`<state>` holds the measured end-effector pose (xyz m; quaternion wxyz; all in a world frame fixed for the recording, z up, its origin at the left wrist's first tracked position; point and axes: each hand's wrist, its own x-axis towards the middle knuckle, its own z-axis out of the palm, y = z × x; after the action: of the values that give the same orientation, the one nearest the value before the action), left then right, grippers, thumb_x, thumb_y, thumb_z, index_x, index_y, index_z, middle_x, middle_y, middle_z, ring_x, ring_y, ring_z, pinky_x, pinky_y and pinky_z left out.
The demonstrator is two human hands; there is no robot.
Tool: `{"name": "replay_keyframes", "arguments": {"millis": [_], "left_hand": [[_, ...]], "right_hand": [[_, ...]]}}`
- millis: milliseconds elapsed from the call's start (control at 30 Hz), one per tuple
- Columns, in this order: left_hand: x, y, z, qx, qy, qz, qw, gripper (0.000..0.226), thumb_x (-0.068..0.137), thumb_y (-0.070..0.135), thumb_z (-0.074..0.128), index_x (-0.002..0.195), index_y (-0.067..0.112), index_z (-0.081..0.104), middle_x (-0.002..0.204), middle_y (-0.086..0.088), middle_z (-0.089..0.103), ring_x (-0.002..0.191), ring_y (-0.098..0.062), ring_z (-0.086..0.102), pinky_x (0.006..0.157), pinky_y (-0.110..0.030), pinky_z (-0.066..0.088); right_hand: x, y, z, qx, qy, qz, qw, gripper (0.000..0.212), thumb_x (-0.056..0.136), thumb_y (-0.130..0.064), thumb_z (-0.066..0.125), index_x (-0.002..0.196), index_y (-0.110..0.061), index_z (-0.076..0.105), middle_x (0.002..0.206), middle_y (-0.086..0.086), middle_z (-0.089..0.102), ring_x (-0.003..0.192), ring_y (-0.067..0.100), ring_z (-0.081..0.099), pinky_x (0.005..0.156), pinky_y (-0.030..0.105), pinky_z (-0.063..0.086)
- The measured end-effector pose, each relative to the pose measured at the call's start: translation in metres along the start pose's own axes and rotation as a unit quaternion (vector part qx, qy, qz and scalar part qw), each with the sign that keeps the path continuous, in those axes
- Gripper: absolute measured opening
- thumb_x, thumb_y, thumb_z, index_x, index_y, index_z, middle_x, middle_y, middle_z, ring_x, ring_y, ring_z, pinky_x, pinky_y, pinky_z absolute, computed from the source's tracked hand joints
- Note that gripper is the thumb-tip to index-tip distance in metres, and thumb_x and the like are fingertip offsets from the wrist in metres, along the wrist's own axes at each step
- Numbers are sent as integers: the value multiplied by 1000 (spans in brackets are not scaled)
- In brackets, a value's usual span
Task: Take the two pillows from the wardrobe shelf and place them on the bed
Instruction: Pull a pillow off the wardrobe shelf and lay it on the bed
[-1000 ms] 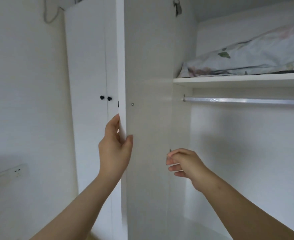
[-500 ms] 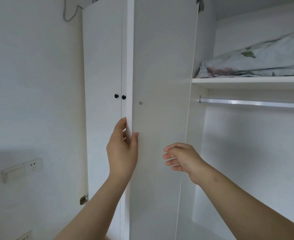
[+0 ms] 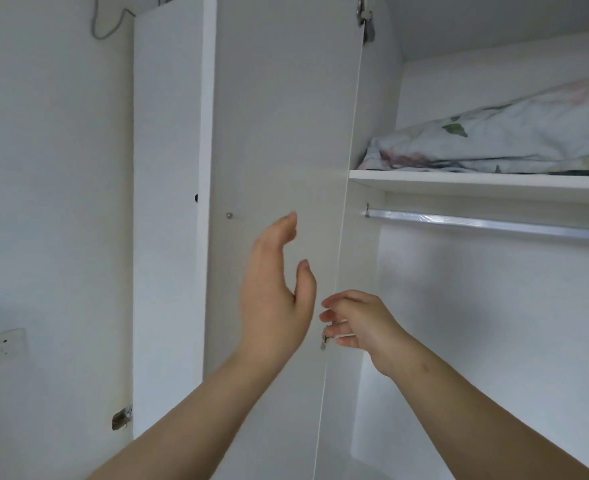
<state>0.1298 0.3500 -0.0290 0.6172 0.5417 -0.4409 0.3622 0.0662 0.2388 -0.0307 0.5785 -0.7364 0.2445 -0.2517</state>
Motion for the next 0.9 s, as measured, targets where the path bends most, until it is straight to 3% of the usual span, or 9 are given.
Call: {"name": "replay_keyframes", "arguments": {"millis": [100, 167, 300, 400, 500, 600, 733, 900], "left_hand": [[4, 10, 35, -36, -75, -41, 996, 40, 81, 22, 44, 120, 21, 53, 105, 27, 48, 94, 6, 55, 83, -18, 47], [8, 17, 58, -45, -136, -53, 988, 34, 81, 20, 44, 111, 20, 60, 99, 27, 50, 85, 11, 54, 79, -21, 50], [20, 32, 107, -39, -246, -23, 968, 21, 86, 10, 53, 101, 18, 65, 102, 15, 54, 79, 2, 56, 78, -25, 51], [26, 52, 147, -63, -298, -102, 947, 21, 87, 11, 54, 104, 18, 65, 102, 13, 56, 81, -7, 57, 79, -19, 45], [33, 74, 189, -113, -306, -172, 929, 25, 87, 13, 54, 111, 20, 60, 98, 7, 61, 81, -11, 58, 66, -17, 45], [45, 92, 224, -139, -299, -174, 928, 38, 88, 12, 51, 125, 21, 50, 92, -3, 66, 75, -14, 56, 60, -17, 43], [62, 108, 258, -141, -299, -128, 935, 42, 88, 14, 51, 128, 21, 45, 88, 2, 61, 77, -15, 57, 69, -26, 46], [99, 118, 309, -118, -282, -66, 950, 31, 86, 16, 51, 116, 21, 55, 92, 7, 61, 87, -17, 59, 78, -31, 47]], "right_hand": [[-2, -2, -27, 5, 14, -6, 1000, 9, 88, -14, 53, 88, -12, 62, 77, 4, 63, 69, 22, 59, 64, 26, 44], [-6, -2, -49, 1, 29, -12, 1000, 9, 88, -14, 53, 89, -12, 62, 79, 5, 63, 69, 21, 59, 63, 26, 43], [-17, -7, -105, -3, 83, -23, 996, 11, 89, -13, 52, 91, -11, 62, 78, 5, 63, 65, 19, 59, 60, 24, 44], [-26, -11, -149, -25, 132, -32, 990, 11, 88, -15, 53, 90, -12, 63, 78, 4, 66, 66, 19, 60, 63, 26, 46], [-33, -14, -192, -42, 170, -42, 984, 11, 88, -16, 53, 88, -12, 64, 80, 4, 68, 68, 19, 62, 68, 28, 48], [-37, -22, -230, -66, 201, -54, 976, 10, 88, -16, 55, 86, -14, 65, 80, 4, 69, 70, 19, 63, 70, 29, 49], [-34, -41, -272, -95, 248, -77, 961, 11, 88, -16, 54, 85, -14, 64, 81, 4, 68, 69, 19, 62, 68, 28, 48], [-12, -68, -319, -124, 300, -131, 937, 12, 90, -16, 53, 81, -15, 61, 78, 3, 65, 66, 18, 58, 64, 27, 45]]}}
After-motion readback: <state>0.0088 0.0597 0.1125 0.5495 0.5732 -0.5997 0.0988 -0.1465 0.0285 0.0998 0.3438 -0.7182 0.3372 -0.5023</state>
